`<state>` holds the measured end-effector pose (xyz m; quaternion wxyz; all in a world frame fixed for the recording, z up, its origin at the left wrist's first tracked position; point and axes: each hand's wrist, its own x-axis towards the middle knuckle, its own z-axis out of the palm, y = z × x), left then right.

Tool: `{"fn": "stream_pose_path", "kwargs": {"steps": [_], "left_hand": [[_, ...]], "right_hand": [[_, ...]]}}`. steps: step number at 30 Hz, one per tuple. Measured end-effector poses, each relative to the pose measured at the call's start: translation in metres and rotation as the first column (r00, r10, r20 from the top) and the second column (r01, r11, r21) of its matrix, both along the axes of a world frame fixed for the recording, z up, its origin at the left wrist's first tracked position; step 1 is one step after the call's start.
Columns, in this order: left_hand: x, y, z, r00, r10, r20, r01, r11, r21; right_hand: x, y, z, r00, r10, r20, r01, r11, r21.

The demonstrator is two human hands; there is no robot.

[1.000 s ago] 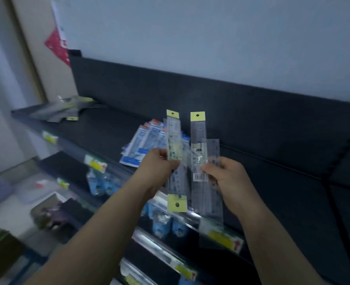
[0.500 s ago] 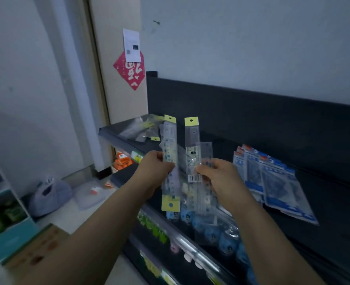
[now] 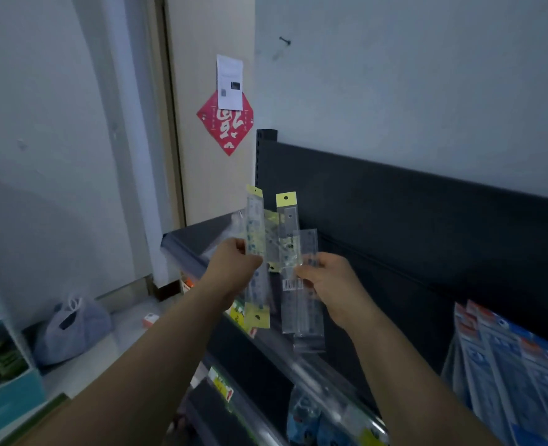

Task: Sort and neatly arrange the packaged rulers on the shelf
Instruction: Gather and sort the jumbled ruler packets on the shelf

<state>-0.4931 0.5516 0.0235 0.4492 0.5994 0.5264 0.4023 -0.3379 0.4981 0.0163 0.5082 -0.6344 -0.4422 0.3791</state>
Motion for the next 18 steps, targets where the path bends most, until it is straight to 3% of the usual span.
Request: {"fn": "stream_pose_path", "kwargs": {"steps": [8, 13, 15, 18], "left_hand": [[0.011, 0.105, 0.001, 0.992, -0.099, -0.076, 0.099, 0.995, -0.005], [0.008, 0.162, 0.000, 0.944, -0.193, -0.269, 0.214, 0.975, 0.052], [0.007, 0.181, -0.002, 0.895, -0.221, -0.388, 0.282, 0.953, 0.107], [0.004, 0.199, -0.009, 0.813, -0.244, -0.529, 0.391, 0.902, 0.184]], "right_hand": [[-0.004, 0.101, -0.015, 0.997, -0.074, 0.018, 0.075, 0.995, -0.063], [-0.008, 0.148, -0.023, 0.978, -0.204, 0.052, 0.208, 0.974, -0.084], [-0.013, 0.159, -0.025, 0.967, -0.216, 0.134, 0.228, 0.971, -0.079], [-0.020, 0.161, -0.026, 0.891, -0.185, 0.414, 0.252, 0.961, -0.113]]}}
